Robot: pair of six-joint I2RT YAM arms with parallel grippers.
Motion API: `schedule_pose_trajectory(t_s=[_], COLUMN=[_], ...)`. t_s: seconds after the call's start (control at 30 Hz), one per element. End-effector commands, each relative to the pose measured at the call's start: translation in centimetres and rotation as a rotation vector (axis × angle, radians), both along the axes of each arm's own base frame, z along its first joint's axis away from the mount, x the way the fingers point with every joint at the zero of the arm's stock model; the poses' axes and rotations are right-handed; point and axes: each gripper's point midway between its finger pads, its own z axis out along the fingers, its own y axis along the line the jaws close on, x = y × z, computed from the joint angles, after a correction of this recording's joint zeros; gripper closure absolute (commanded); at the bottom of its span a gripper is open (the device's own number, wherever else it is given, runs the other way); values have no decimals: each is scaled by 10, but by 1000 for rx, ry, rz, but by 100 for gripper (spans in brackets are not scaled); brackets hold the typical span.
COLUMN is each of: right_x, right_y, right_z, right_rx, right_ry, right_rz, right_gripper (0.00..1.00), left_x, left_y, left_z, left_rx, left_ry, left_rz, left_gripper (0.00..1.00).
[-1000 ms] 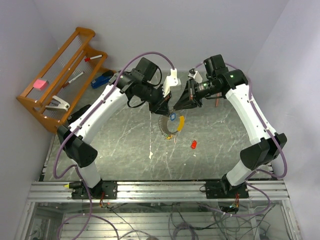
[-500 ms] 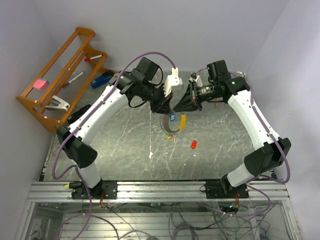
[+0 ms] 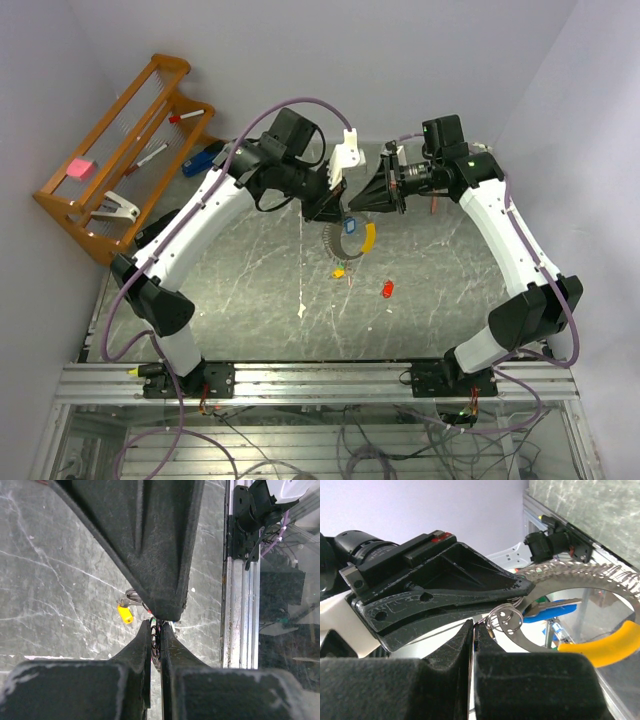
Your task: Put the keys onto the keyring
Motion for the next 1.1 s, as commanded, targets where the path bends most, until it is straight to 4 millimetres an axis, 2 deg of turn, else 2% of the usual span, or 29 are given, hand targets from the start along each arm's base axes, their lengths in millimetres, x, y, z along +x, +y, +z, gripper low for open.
schedule_pose_trajectory(t_s=[0.0,0.03,0.13,0.37,0.57,0.6,0.67,0.73,0.8,0.9,0.93,1.07], right_x=[5,6,5,11,29,33,44,54,59,57,55,56], right_y=[4,5,5,-6,-36,-41,-50,-64,-77,-74,-73,-77], right_z=[28,30,33,40,28,26,21,11,-6,-12,-17,-21], right_rx=[112,120,132,120,-54,-87,-176,-303,-402,-360,-346,-359], right_ry=[6,7,13,-29,-180,-219,-330,-455,-543,-626,-632,-849], right_rz=[19,18,22,-15,-52,-57,-66,-85,-98,-114,-123,-126], right_gripper=[97,88,82,77,69,68,63,53,50,48,47,41], left_x=[-6,-6,-8,-14,-12,-8,24,63,81,90,89,78], left_y=[-5,-6,-9,-12,-8,-7,6,23,36,43,41,31], left_z=[14,13,15,18,12,11,8,8,13,19,19,18], left_rx=[-37,-40,-51,-71,-69,-65,-41,20,65,84,76,11], left_ry=[-12,-6,7,51,72,69,16,-134,-246,-307,-305,-249], left_rz=[-30,-34,-42,-63,-46,-34,85,231,284,303,292,233], left_gripper=[93,93,93,93,93,93,93,93,93,93,93,93])
